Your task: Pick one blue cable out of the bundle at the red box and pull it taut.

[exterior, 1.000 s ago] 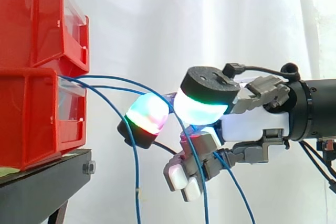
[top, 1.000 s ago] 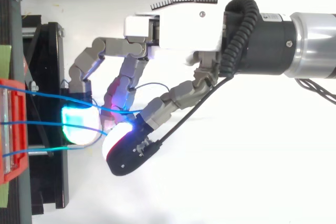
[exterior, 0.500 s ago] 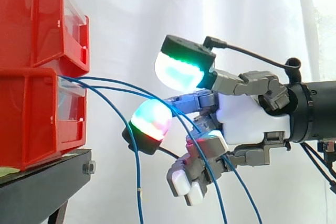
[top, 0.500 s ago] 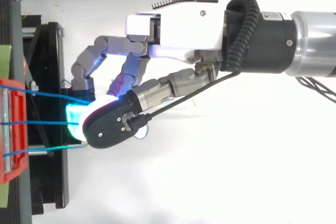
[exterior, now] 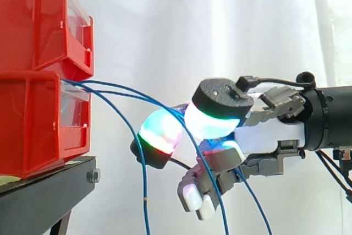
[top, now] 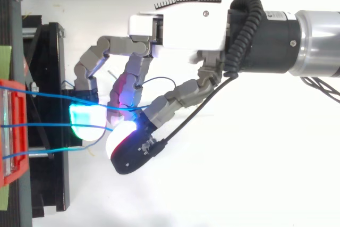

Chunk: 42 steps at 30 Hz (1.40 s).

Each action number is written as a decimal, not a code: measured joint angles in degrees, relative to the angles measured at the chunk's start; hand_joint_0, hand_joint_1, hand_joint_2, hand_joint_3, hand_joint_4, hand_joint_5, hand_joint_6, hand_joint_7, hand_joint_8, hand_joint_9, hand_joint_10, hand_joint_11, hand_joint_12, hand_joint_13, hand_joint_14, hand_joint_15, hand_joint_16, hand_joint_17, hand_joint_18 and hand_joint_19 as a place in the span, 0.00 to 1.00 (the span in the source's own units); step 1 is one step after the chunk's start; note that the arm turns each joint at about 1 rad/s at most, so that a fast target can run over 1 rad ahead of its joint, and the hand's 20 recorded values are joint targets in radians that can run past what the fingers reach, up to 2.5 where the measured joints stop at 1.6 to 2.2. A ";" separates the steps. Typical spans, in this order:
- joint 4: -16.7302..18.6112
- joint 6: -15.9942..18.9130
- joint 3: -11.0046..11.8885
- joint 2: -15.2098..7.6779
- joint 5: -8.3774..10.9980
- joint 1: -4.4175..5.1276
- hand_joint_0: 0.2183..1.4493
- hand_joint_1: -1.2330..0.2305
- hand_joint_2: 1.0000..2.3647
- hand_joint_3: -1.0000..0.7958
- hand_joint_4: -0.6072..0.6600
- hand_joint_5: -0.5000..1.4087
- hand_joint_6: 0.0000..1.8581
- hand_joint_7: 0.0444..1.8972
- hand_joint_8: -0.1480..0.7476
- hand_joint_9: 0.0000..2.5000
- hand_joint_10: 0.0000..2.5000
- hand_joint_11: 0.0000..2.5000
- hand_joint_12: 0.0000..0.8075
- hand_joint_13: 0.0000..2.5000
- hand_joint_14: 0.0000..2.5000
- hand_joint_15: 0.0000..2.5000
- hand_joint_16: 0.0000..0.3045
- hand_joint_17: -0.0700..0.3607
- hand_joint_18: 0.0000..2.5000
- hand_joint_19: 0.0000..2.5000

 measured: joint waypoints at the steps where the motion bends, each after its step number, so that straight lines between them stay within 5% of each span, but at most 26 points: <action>1: 0.00 0.00 0.00 0.00 0.00 -0.01 0.14 0.34 0.00 0.28 0.51 0.22 0.48 0.45 0.65 0.56 0.00 0.42 0.53 0.40 0.01 0.21 0.20 0.48 0.37 0.21; 4: -0.01 0.01 0.00 0.00 0.00 0.00 0.21 0.53 0.00 0.28 0.48 0.22 0.47 0.48 0.62 0.56 0.00 0.41 0.50 0.40 0.01 0.22 0.18 0.46 0.34 0.23; 6: -0.01 0.01 -0.01 0.00 0.00 0.00 0.27 0.55 0.00 0.28 0.47 0.22 0.47 0.50 0.59 0.56 0.00 0.42 0.47 0.39 0.01 0.22 0.17 0.43 0.32 0.25; 13: 0.00 0.07 0.01 0.00 0.00 0.00 0.34 0.28 0.01 0.35 0.52 0.21 0.49 0.47 0.58 0.53 0.00 0.47 0.46 0.39 0.01 0.22 0.16 0.41 0.34 0.23; 21: -0.50 0.10 -0.01 0.05 -0.08 0.00 0.43 0.20 0.00 0.28 0.38 0.20 0.50 0.51 0.56 0.52 0.00 0.48 0.45 0.40 0.01 0.22 0.15 0.40 0.36 0.21; 27: -0.69 0.10 -0.01 0.03 -0.16 0.01 0.29 0.11 0.00 0.28 0.46 0.20 0.50 0.43 0.50 0.49 0.00 0.48 0.43 0.38 0.01 0.22 0.15 0.40 0.34 0.20; 30: -0.71 0.10 0.00 0.03 -0.21 -0.02 0.17 0.15 0.00 0.28 0.47 0.20 0.50 0.40 0.55 0.49 0.00 0.47 0.47 0.38 0.01 0.22 0.18 0.45 0.36 0.20; 31: -0.71 0.10 0.00 0.03 -0.22 -0.05 0.15 0.25 0.00 0.28 0.47 0.21 0.50 0.40 0.58 0.51 0.00 0.47 0.49 0.39 0.01 0.22 0.19 0.47 0.36 0.20; 34: -0.71 0.10 0.01 0.03 -0.25 -0.12 0.22 0.45 0.00 0.28 0.45 0.21 0.48 0.44 0.54 0.52 0.00 0.44 0.47 0.40 0.01 0.23 0.17 0.44 0.34 0.23; 36: -0.71 0.12 0.00 0.02 -0.26 -0.14 0.28 0.49 0.00 0.28 0.44 0.21 0.48 0.46 0.52 0.52 0.00 0.44 0.45 0.39 0.01 0.23 0.16 0.42 0.32 0.25; 42: -0.71 0.11 0.01 0.02 -0.18 -0.18 0.30 0.40 0.01 0.37 0.50 0.20 0.48 0.45 0.55 0.51 0.00 0.47 0.46 0.39 0.01 0.23 0.16 0.42 0.33 0.25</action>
